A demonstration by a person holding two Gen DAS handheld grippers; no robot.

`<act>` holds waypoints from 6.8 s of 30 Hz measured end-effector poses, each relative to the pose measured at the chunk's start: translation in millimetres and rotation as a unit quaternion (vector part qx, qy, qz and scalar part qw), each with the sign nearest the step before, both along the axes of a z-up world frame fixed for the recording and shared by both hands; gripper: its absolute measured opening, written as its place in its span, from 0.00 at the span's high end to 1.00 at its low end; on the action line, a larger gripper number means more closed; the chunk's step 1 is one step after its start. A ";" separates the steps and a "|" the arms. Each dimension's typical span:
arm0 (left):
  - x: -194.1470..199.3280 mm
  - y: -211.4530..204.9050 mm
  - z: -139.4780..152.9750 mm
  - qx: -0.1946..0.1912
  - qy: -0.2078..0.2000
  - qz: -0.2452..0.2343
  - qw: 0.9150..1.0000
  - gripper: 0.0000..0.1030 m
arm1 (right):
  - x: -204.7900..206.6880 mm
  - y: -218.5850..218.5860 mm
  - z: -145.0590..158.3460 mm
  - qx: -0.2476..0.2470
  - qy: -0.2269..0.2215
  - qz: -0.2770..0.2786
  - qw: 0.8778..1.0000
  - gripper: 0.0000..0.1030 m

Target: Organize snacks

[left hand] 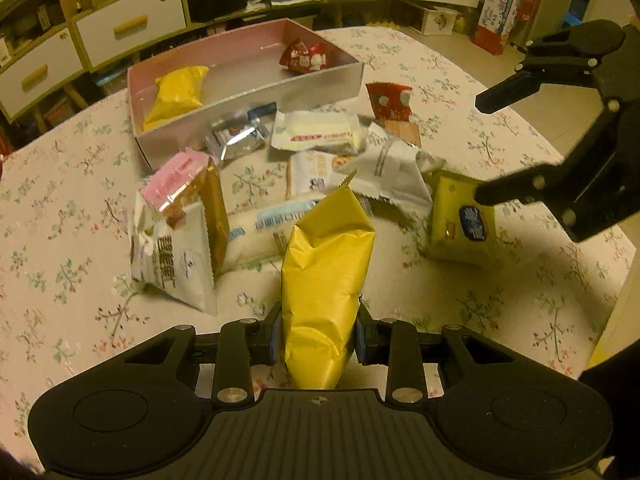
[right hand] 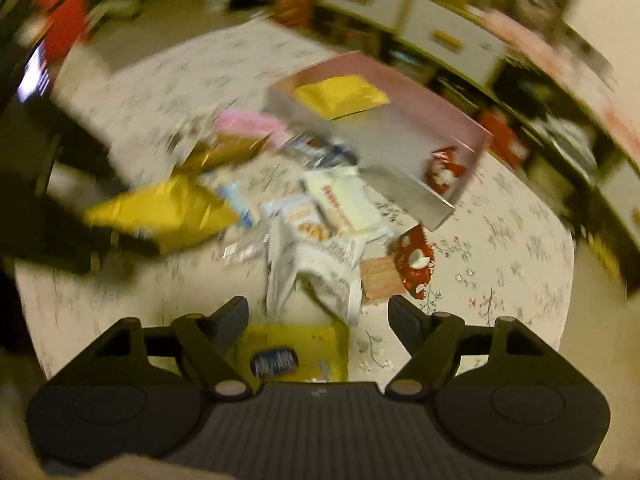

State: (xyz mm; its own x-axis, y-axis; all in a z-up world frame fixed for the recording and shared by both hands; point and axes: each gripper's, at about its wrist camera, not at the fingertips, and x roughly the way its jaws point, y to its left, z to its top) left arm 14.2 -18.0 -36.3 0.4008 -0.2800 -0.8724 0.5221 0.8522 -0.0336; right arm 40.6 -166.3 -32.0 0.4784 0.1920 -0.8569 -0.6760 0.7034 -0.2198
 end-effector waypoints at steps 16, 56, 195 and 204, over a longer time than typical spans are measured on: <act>-1.8 -1.4 -2.3 0.005 0.007 -0.008 1.000 0.70 | 7.2 25.4 -58.6 -0.141 0.019 0.142 0.980 0.46; -6.5 6.0 -5.5 0.013 -0.003 0.005 1.000 0.70 | -4.6 34.9 -47.0 -0.042 0.063 0.068 0.995 0.55; 237.0 -31.5 13.1 -0.021 -0.061 0.047 0.997 0.28 | 220.4 6.2 25.8 0.064 -0.082 -0.119 0.987 0.37; 198.8 -18.1 37.0 -0.019 -0.070 0.041 0.997 0.20 | 185.4 1.2 45.9 0.074 -0.104 -0.131 0.983 0.15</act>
